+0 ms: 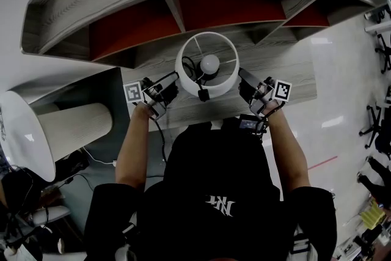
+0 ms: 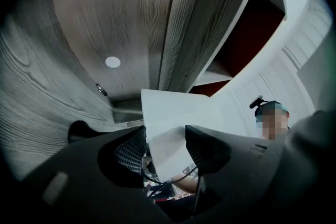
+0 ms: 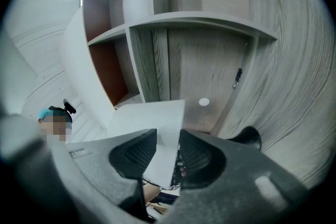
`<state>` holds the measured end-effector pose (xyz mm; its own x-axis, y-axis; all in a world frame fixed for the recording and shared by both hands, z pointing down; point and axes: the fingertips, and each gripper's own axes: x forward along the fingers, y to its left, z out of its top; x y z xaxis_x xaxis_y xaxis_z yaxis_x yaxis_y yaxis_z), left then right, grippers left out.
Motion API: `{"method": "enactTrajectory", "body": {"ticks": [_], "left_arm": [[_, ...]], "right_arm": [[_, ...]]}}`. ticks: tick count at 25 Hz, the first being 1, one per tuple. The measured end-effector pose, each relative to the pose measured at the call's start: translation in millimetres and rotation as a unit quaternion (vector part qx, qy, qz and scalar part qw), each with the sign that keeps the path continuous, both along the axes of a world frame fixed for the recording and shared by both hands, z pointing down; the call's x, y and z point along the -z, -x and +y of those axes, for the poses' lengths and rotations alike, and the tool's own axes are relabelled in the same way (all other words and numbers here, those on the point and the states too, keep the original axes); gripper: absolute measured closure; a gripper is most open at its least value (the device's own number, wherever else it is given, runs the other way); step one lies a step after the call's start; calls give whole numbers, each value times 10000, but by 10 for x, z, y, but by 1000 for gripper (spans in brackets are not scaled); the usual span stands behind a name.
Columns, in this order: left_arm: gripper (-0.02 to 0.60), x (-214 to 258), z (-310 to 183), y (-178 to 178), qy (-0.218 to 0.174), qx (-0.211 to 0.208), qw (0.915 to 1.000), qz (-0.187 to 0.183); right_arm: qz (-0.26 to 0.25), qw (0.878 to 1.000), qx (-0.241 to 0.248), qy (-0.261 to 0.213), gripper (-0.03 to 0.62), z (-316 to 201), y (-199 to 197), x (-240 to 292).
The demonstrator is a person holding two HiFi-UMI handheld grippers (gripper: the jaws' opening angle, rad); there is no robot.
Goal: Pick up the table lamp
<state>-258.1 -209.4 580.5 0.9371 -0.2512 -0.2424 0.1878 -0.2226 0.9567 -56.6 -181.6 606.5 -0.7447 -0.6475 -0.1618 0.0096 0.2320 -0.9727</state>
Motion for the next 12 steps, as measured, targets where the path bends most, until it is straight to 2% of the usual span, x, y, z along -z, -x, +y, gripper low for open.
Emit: {"method": "enactTrajectory", "body": {"ticks": [12], "left_arm": [[354, -5, 92, -15, 1, -41, 10000, -49]], "right_arm": [[69, 10000, 38, -23, 457, 72, -15, 27]]}}
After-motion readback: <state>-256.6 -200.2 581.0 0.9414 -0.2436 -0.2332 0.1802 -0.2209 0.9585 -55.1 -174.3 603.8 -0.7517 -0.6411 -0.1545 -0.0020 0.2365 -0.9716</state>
